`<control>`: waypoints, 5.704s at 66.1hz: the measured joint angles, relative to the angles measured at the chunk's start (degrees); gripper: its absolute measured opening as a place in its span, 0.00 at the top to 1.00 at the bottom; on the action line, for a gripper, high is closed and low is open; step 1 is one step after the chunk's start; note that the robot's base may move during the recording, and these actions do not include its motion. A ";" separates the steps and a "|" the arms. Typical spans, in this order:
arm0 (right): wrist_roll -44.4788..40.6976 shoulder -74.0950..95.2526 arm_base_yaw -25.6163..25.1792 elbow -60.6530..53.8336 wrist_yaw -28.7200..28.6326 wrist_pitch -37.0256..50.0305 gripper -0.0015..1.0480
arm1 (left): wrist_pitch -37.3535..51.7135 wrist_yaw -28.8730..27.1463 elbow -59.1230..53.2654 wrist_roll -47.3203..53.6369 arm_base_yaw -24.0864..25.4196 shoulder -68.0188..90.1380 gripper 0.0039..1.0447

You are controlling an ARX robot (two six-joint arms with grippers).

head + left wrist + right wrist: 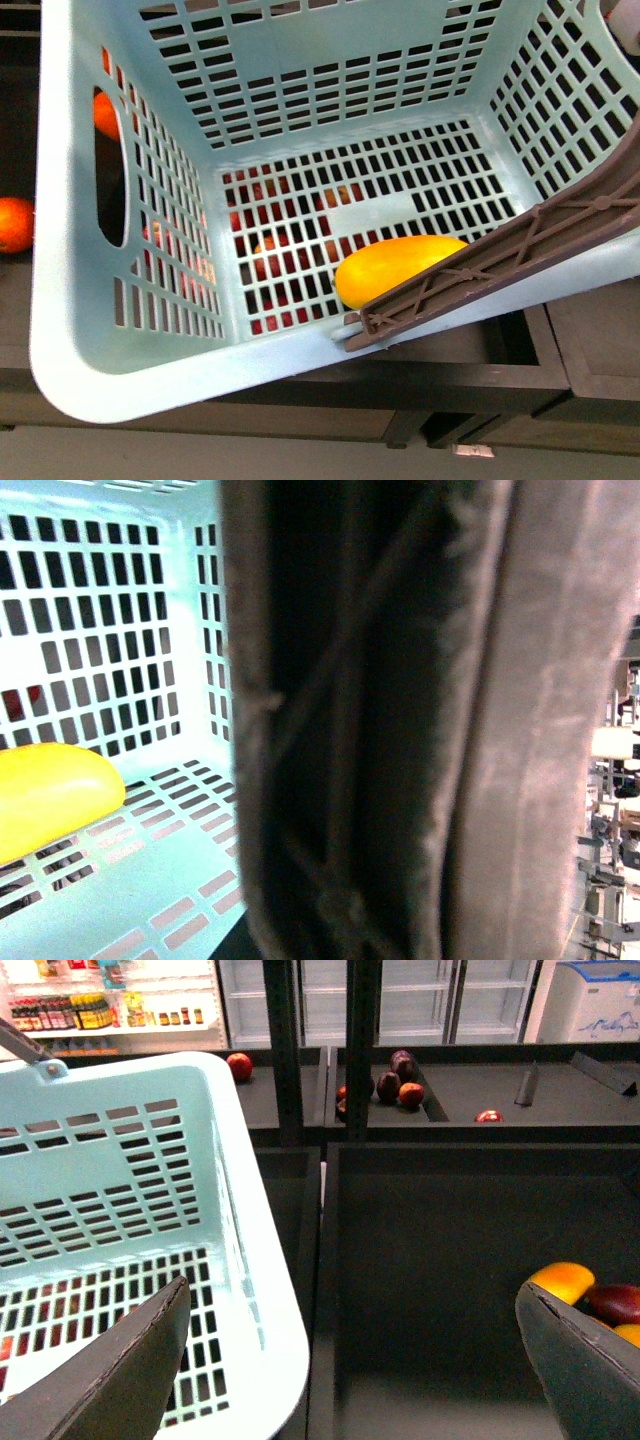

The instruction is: Pick mango and avocado into basket

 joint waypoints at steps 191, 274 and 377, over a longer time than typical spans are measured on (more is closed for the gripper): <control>-0.07 -0.17 -0.07 -0.39 -0.11 -0.17 0.08 | 0.04 -1.31 0.28 0.46 0.79 -0.04 0.87; -42.07 82.36 -27.61 44.28 -8.83 -15.56 0.08 | 0.04 -0.72 0.31 0.42 0.72 -0.07 0.87; -33.05 110.33 -21.07 67.08 -7.21 -21.09 0.08 | 0.04 -1.25 0.28 0.44 0.76 -0.07 0.87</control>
